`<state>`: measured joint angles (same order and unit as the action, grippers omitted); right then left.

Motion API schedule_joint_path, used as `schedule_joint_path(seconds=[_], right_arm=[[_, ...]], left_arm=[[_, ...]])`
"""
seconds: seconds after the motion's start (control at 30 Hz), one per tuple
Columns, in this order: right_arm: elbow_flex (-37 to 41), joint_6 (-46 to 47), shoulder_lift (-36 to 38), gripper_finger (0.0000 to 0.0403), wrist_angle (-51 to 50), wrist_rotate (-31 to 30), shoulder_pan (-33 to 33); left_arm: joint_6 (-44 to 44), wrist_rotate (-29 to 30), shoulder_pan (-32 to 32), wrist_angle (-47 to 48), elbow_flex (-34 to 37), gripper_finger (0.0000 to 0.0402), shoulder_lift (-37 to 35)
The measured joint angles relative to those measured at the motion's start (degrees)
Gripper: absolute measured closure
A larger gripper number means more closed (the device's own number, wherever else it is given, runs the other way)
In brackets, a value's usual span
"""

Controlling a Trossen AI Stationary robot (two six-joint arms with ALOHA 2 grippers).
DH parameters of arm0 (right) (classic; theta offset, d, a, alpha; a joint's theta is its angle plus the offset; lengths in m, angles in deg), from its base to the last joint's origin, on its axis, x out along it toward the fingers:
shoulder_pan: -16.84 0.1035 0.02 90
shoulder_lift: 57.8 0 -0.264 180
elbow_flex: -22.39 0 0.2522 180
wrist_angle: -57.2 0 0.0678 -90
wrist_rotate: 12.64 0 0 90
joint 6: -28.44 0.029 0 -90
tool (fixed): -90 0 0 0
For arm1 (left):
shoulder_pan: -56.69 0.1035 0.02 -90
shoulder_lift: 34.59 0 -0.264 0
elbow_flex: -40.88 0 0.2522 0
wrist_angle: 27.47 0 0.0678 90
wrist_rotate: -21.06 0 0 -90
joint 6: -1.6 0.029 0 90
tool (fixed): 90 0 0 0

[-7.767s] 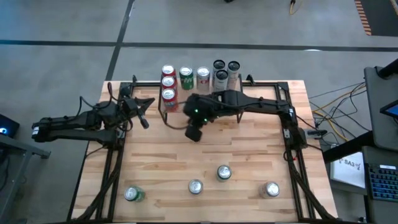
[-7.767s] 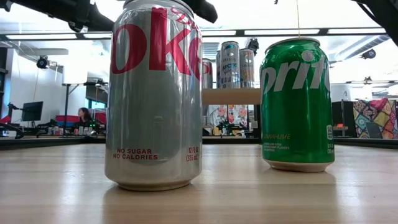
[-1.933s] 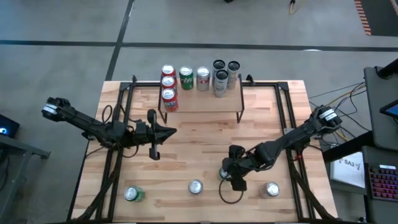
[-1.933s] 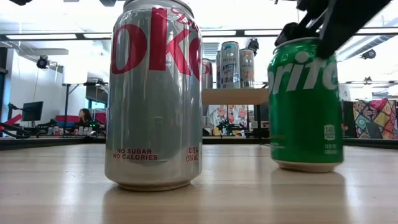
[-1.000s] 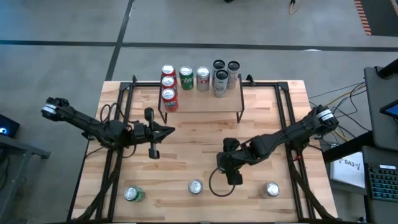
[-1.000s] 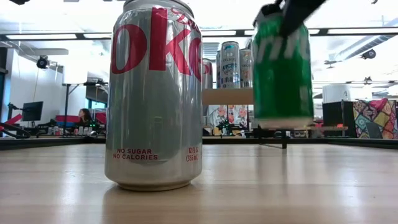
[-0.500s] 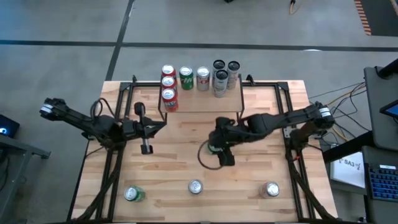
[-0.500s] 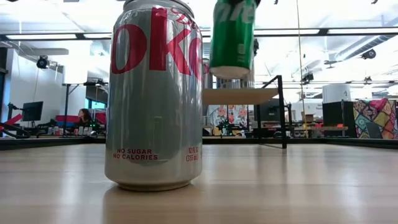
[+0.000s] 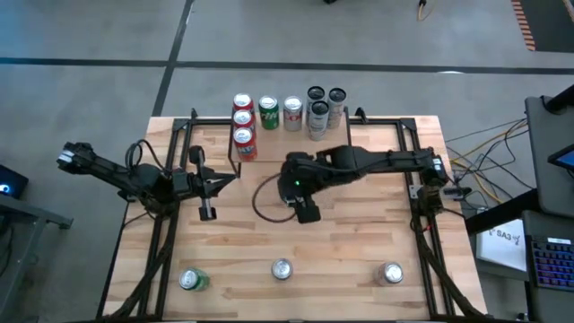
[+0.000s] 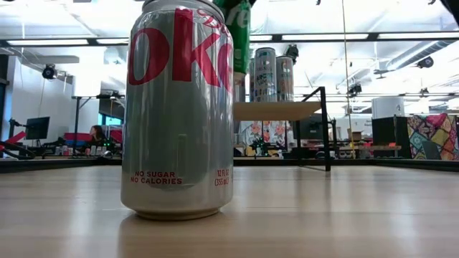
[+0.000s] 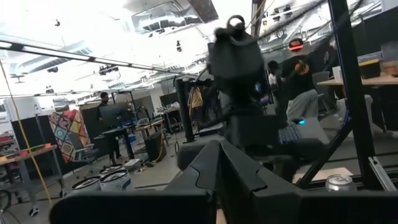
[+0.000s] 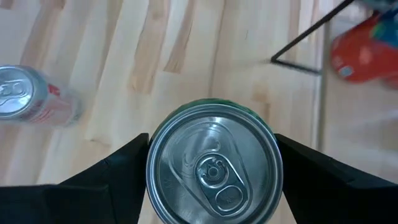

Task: Place canned beverage on shelf
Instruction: Put the right green soda can on the shelf aligned with the other green soda can

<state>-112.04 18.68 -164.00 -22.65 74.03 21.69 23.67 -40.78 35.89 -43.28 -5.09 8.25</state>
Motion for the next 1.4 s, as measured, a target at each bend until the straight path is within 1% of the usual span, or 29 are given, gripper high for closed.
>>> schedule_joint_path(seconds=[0.2, 0.37, 0.57, 0.77, 0.93, 1.07, 1.4], right_arm=[[-5.16, -4.34, -1.95, 0.012, -2.58, 2.96, -4.4], [-5.94, -4.55, -1.89, 0.012, -2.02, 3.43, -9.52], [-5.85, -5.31, -1.89, 0.012, -0.84, 3.56, -15.23], [-5.82, -4.39, -1.89, 0.012, -0.53, 6.23, -19.25], [-5.79, -4.48, -2.26, 0.012, 0.76, 8.32, -20.49], [-5.68, -4.85, -2.97, 0.012, 2.51, 8.62, -20.72], [-5.7, -5.33, -5.05, 0.012, 2.87, 8.28, -21.78]], left_arm=[[0.84, 0.0, 0.0, 1.12, 0.0, 0.0402, -1.37], [1.38, 0.04, 0.0, 2.06, 0.0, 0.0402, -2.08], [1.46, 2.54, 0.04, 2.77, 0.0, 0.0402, -2.46], [1.46, 2.75, 0.04, 3.12, 0.0, 0.0402, -2.39], [1.46, 2.8, 0.04, 3.12, 0.0, 0.0402, -2.41], [1.46, 2.8, 0.0, 3.12, 0.0, 0.0402, -2.43], [1.46, 2.82, 0.0, 3.31, 0.0, 0.0402, -2.45]])
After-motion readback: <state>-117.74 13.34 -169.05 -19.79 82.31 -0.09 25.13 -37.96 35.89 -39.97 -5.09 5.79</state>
